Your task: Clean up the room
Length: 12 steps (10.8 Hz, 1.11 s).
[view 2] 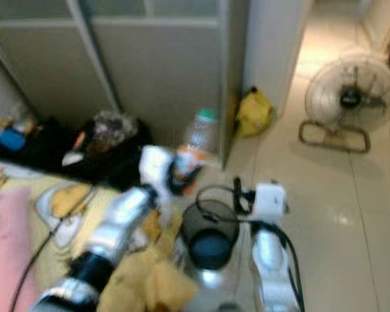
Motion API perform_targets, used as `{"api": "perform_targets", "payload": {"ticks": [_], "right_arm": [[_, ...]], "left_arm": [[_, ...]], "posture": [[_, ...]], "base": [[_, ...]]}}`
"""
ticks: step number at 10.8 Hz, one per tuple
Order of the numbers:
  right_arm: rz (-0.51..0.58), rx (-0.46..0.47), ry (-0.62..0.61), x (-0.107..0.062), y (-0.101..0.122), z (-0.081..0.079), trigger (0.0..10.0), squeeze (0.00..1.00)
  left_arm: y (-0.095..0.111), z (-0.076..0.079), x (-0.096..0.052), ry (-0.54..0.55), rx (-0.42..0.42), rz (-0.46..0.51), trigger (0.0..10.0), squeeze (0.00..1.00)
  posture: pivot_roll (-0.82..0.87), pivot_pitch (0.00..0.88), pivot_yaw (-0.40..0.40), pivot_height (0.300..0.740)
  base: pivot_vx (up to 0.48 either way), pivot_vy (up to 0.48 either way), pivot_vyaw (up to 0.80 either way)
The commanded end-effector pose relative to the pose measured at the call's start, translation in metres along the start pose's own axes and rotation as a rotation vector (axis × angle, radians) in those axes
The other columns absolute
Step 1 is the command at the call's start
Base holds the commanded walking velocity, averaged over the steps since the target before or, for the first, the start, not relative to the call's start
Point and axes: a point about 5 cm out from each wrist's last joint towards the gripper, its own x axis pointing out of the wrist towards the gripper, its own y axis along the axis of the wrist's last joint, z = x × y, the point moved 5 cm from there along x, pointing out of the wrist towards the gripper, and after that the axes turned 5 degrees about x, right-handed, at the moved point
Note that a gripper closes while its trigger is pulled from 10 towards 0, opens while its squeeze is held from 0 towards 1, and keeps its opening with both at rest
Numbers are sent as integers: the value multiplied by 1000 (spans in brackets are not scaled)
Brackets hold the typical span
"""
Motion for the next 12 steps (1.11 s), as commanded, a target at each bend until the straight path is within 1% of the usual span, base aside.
{"api": "perform_targets", "payload": {"ticks": [1,2,3,4,5,6,7,8,9,10,11,12], "right_arm": [[23,17,10,1,6,-7,10000,0],[-4,7,7,-9,-4,-5,10000,0],[-54,-8,-8,-26,-20,-1,10000,0],[-94,-24,-2,-40,-32,1,10000,0],[-131,-44,16,-56,-43,2,10000,0],[-155,-55,20,-72,-48,6,10000,0],[-164,-61,3,-81,-50,12,10000,0],[-213,-81,-27,-105,-59,21,10000,0],[-233,-81,-42,-120,-63,21,10000,0],[-233,-82,-45,-128,-61,18,10000,0],[-237,-86,-47,-137,-60,17,10000,0],[-252,-89,-60,-146,-60,18,10000,0]], "left_arm": [[3,-1,1,-25,36,-1,10000,0],[-1,13,8,-71,49,-17,10000,0],[-11,28,15,-103,54,-54,10000,0],[-20,37,21,-108,47,-97,10000,0],[-31,44,29,-99,15,-154,10000,0],[-35,45,35,-71,-2,-195,10000,0],[-36,44,38,-54,-16,-211,10000,0],[-46,43,41,0,28,-307,10000,0],[-52,39,41,60,25,-358,10000,0],[-48,28,42,136,0,-348,10000,0],[-44,23,45,164,-5,-344,10000,0],[-35,22,51,176,-1,-332,10000,0]], "posture": [[-105,0,122,740],[-114,0,125,740],[-127,0,127,740],[-136,0,122,740],[-153,0,123,740],[-177,0,126,740],[-183,0,128,740],[-212,0,137,740],[-242,0,149,740],[-259,0,155,740],[-275,0,160,740],[-290,0,169,740]], "base": [[465,0,0],[465,0,0],[465,0,0],[465,0,0],[469,0,0],[465,0,0],[465,0,0],[0,0,0],[0,0,0],[0,0,0],[0,0,0],[0,0,0]]}}
